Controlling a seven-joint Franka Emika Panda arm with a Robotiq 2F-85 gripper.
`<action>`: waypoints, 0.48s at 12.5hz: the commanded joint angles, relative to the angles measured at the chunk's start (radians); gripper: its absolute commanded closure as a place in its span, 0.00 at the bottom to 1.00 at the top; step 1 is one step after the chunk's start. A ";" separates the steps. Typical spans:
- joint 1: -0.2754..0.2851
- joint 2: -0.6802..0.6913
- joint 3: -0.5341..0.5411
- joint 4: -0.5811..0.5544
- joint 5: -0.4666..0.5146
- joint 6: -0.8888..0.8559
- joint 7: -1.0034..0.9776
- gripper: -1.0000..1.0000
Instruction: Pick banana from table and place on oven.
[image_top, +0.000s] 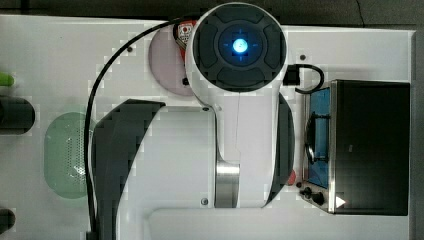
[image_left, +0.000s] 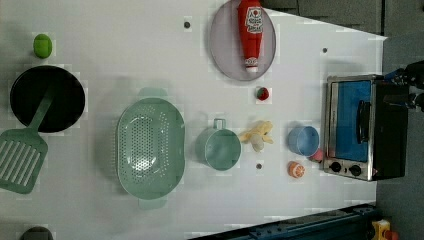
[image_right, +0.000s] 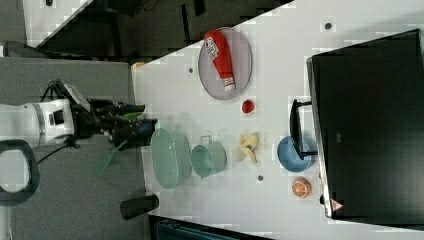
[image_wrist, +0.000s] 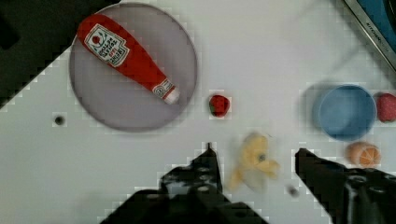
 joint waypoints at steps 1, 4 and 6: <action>-0.044 -0.518 -0.043 -0.275 -0.031 -0.235 0.080 0.21; -0.043 -0.516 -0.042 -0.277 -0.031 -0.234 0.080 0.00; -0.042 -0.502 -0.033 -0.293 -0.031 -0.229 0.080 0.00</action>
